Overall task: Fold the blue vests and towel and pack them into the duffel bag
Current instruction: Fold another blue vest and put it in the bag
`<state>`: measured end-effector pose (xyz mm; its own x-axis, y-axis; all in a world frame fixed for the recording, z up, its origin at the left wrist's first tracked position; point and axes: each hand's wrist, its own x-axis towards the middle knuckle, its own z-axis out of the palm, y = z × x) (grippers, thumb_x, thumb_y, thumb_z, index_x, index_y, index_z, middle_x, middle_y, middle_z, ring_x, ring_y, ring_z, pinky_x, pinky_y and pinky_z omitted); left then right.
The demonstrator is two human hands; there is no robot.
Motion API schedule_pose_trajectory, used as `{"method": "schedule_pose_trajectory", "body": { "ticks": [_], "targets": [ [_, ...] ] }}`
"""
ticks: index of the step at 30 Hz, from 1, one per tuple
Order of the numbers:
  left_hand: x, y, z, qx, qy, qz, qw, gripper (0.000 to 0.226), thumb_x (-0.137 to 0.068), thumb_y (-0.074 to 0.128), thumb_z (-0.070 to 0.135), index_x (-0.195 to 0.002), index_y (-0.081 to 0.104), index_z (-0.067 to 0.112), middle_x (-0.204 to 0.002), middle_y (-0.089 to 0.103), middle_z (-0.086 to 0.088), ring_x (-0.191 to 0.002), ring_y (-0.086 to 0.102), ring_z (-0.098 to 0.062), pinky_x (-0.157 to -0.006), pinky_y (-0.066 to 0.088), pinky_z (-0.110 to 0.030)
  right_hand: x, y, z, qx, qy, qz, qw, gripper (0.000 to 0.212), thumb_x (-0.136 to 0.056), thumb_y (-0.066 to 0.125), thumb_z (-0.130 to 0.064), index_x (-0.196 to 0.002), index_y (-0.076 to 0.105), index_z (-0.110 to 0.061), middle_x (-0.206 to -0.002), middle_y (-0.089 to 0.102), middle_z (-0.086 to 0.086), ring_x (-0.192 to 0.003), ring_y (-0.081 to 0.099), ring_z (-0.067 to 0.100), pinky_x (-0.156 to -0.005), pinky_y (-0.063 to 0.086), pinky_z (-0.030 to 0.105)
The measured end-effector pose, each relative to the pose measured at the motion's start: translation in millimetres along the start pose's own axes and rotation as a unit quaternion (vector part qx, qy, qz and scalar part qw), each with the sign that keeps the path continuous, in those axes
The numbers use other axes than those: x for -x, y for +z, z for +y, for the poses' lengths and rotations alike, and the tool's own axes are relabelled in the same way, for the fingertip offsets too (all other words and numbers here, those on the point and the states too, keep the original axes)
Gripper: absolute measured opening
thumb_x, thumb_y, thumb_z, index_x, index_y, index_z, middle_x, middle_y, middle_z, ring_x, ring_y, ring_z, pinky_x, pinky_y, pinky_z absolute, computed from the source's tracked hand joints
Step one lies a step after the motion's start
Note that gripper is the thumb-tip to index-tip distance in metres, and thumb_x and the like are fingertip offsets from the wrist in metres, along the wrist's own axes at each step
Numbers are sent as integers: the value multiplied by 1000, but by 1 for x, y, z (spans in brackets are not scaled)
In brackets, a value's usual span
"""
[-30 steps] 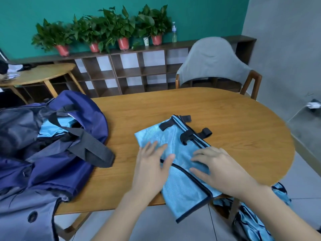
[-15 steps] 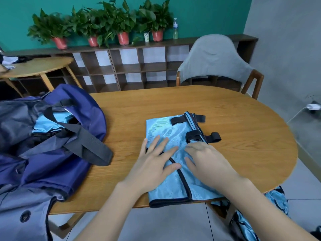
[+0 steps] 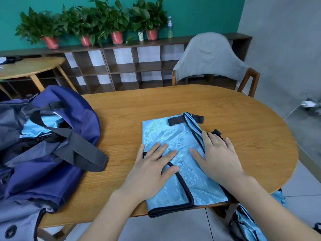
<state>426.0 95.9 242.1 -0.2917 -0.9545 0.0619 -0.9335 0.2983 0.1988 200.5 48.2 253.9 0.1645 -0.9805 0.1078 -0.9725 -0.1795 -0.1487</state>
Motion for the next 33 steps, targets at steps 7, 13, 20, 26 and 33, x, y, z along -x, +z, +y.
{"method": "schedule_pose_trajectory", "body": {
  "ticks": [7,13,20,26,33],
  "targets": [
    [0,3,-1,2,8,22,1000,62,-99,21,71,-155,26,46,-167,15,15,-154,-3,-5,-124,-11,-42,-30,-5,-17,-27,-111,151,982,27,-94,65,-29,-100,72,-4,-109,71,8,-106,62,31,-89,45,42],
    [0,1,0,-8,10,13,1000,61,-99,17,70,-156,20,47,-167,12,16,-154,-5,-6,-124,-11,-43,-62,-3,-48,-108,-170,-7,980,40,-103,47,-39,-113,66,-5,-123,61,6,-118,55,24,-98,46,38],
    [1,2,-1,-17,12,21,1000,61,-101,20,69,-157,20,45,-167,11,15,-154,-7,-5,-123,-13,-41,-83,14,-40,-37,-127,-49,990,78,-98,23,-69,-161,15,-25,-169,7,3,-155,1,26,-125,1,42],
    [1,4,-2,-16,9,18,1000,61,-101,19,71,-156,19,46,-168,7,15,-154,-8,-6,-125,-7,-49,-85,15,-21,-21,13,-12,1000,90,-94,17,-76,-161,4,-16,-169,2,7,-155,2,28,-125,1,48],
    [4,-2,2,-23,-18,-14,999,73,-92,10,81,-156,4,48,-168,-8,13,-153,-17,-8,-123,-10,-51,-86,11,-11,-117,22,-23,993,92,-90,26,-81,-161,14,-22,-169,13,2,-154,9,30,-121,11,52]
  ]
}}
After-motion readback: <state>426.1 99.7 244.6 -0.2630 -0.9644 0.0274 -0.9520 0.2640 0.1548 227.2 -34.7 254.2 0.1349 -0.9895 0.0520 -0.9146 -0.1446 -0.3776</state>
